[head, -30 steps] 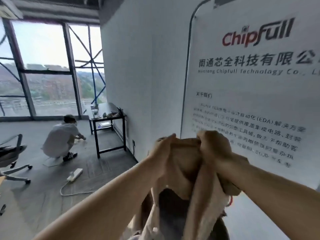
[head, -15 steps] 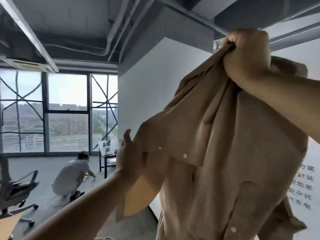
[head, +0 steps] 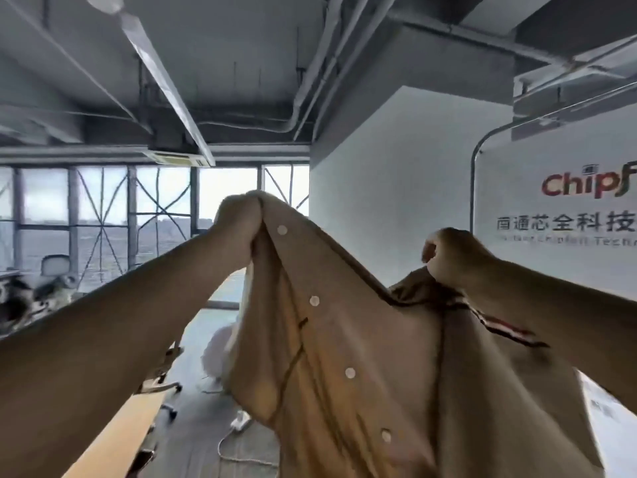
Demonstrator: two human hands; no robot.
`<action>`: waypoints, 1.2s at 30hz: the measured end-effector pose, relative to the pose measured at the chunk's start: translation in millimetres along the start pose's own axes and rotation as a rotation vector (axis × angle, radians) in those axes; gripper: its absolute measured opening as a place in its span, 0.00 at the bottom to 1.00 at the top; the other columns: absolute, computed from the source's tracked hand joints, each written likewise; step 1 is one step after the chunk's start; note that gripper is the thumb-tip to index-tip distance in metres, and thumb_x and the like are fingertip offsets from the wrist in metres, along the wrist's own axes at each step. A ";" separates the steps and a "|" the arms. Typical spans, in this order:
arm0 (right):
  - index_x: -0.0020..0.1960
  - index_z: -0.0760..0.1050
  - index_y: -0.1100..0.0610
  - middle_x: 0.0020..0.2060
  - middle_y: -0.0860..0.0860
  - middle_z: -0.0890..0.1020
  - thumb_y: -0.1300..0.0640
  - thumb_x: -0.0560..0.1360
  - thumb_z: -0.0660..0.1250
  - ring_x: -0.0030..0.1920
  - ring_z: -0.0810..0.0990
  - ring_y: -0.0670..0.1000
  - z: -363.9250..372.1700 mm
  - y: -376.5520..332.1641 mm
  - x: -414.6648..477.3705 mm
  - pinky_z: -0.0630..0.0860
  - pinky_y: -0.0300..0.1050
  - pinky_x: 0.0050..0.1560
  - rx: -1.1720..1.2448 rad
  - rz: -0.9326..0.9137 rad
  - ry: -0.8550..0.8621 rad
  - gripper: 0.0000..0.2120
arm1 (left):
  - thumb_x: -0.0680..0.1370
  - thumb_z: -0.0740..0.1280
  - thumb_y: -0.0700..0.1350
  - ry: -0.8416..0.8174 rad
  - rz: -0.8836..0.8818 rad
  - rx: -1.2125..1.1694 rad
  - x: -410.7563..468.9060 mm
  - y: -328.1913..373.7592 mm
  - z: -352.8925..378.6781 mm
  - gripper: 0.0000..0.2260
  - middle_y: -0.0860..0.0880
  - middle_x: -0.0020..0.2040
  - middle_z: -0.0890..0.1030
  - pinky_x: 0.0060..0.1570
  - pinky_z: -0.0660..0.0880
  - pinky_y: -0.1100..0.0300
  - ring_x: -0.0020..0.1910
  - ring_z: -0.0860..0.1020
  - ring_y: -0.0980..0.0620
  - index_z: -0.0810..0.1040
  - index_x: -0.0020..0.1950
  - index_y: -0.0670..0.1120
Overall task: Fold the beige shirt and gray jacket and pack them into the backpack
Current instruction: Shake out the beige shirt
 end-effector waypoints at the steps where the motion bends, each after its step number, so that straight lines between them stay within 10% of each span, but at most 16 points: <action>1: 0.47 0.79 0.58 0.46 0.57 0.83 0.62 0.71 0.65 0.51 0.80 0.59 10.0 -23.0 -7.8 0.75 0.44 0.49 0.167 -0.050 -0.032 0.07 | 0.75 0.56 0.33 -0.004 0.012 0.036 -2.8 8.9 -2.9 0.16 0.46 0.31 0.78 0.34 0.70 0.61 0.32 0.75 0.47 0.78 0.34 0.46; 4: 0.47 0.76 0.53 0.42 0.51 0.83 0.42 0.71 0.69 0.45 0.82 0.53 24.0 -114.2 -49.9 0.79 0.48 0.50 0.746 -0.206 -0.292 0.15 | 0.76 0.56 0.35 0.024 0.062 0.152 -12.5 36.0 -6.1 0.14 0.46 0.32 0.75 0.35 0.70 0.60 0.30 0.73 0.48 0.74 0.35 0.46; 7: 0.58 0.71 0.60 0.45 0.52 0.80 0.44 0.66 0.72 0.45 0.83 0.53 30.4 -184.9 -86.1 0.81 0.49 0.47 0.752 -0.442 -0.519 0.28 | 0.79 0.56 0.37 0.033 0.175 0.313 -16.8 57.0 -1.2 0.11 0.47 0.35 0.73 0.31 0.69 0.61 0.32 0.72 0.51 0.76 0.43 0.43; 11: 0.56 0.72 0.62 0.49 0.59 0.80 0.57 0.77 0.60 0.52 0.80 0.59 36.6 -205.1 -73.4 0.73 0.44 0.44 0.262 -0.611 -0.161 0.11 | 0.77 0.57 0.36 0.086 0.373 0.658 -14.3 73.5 -25.3 0.10 0.44 0.43 0.75 0.36 0.69 0.60 0.45 0.77 0.47 0.77 0.44 0.42; 19: 0.38 0.79 0.61 0.36 0.57 0.82 0.61 0.65 0.68 0.40 0.81 0.56 75.5 -203.7 -29.9 0.78 0.46 0.39 0.366 -0.397 -0.123 0.04 | 0.76 0.60 0.42 0.099 0.800 1.901 -40.5 80.3 -142.1 0.08 0.45 0.52 0.78 0.44 0.74 0.49 0.50 0.78 0.41 0.73 0.53 0.44; 36: 0.51 0.72 0.60 0.48 0.60 0.80 0.63 0.74 0.61 0.51 0.81 0.63 177.6 -406.3 -57.4 0.75 0.50 0.45 0.491 -0.590 0.003 0.06 | 0.75 0.64 0.37 0.349 0.647 2.350 -67.5 125.8 -358.2 0.11 0.40 0.51 0.76 0.41 0.73 0.48 0.50 0.77 0.37 0.77 0.57 0.42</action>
Point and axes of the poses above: each hand's wrist, its own x-axis towards the middle knuckle, its own z-axis out of the palm, y = z × x, the point moved 4 cm from there along x, towards the middle knuckle
